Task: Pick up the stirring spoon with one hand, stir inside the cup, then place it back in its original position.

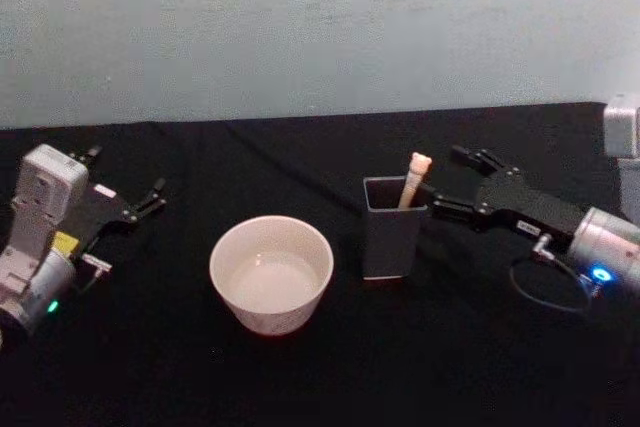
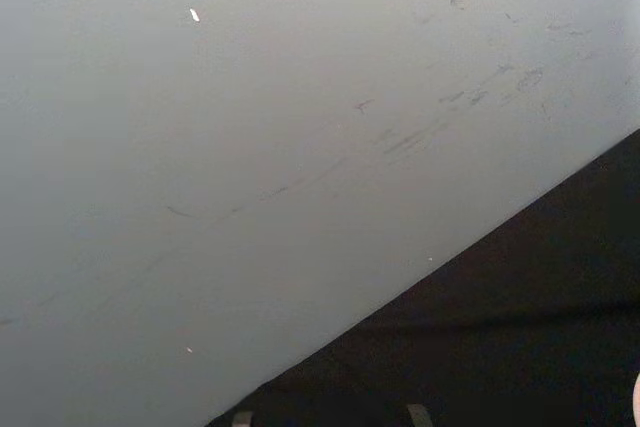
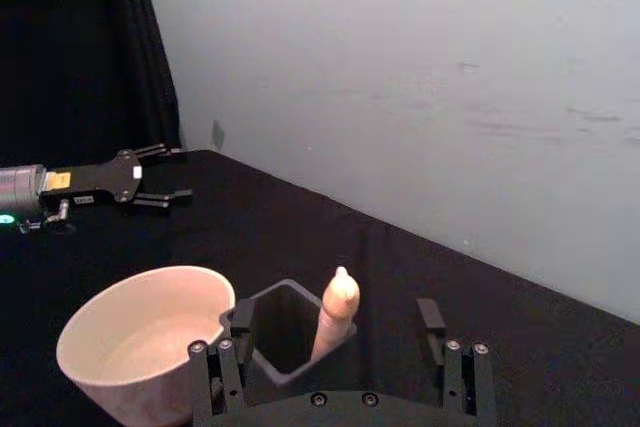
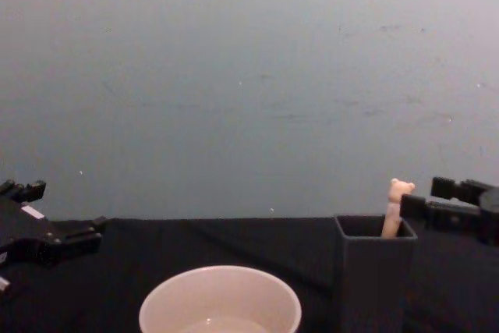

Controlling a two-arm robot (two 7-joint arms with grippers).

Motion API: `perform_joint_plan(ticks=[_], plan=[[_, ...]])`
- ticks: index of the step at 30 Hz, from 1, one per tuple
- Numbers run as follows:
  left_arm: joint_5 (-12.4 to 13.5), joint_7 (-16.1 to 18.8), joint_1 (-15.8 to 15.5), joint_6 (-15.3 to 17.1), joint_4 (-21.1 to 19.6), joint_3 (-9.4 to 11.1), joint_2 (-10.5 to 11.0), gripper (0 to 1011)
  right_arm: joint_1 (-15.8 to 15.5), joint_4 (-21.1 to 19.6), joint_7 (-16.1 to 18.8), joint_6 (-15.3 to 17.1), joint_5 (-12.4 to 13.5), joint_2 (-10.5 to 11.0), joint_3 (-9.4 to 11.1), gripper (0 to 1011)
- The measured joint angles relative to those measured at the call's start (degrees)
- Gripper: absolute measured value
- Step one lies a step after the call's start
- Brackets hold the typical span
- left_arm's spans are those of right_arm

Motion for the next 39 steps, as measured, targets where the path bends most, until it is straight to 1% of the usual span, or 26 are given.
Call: perform_joint_plan(ticks=[1,9,18,22,39], plan=[[0.00,0.00,0.00,0.00,0.00,0.00,0.00,1001,0.84,0.97,0.47,-0.21,-0.24,-0.57,-0.37,1000],[0.00,0.00,0.00,0.00,0.00,0.00,0.00,1001,3.92,4.89,2.04,-0.97,-1.20,-2.87,-1.99,1000],[0.00,0.00,-0.01,0.00,0.00,0.00,0.00,1001,5.55,6.87,2.90,-1.27,-1.40,-4.48,-2.86,1002],[0.00,0.00,0.00,0.00,0.00,0.00,0.00,1001,5.77,6.98,2.91,-1.34,-1.59,-4.72,-3.16,1002],[0.00,0.00,0.00,0.00,0.00,0.00,0.00,1001,5.68,6.95,2.82,-1.35,-1.63,-4.66,-3.02,1002]])
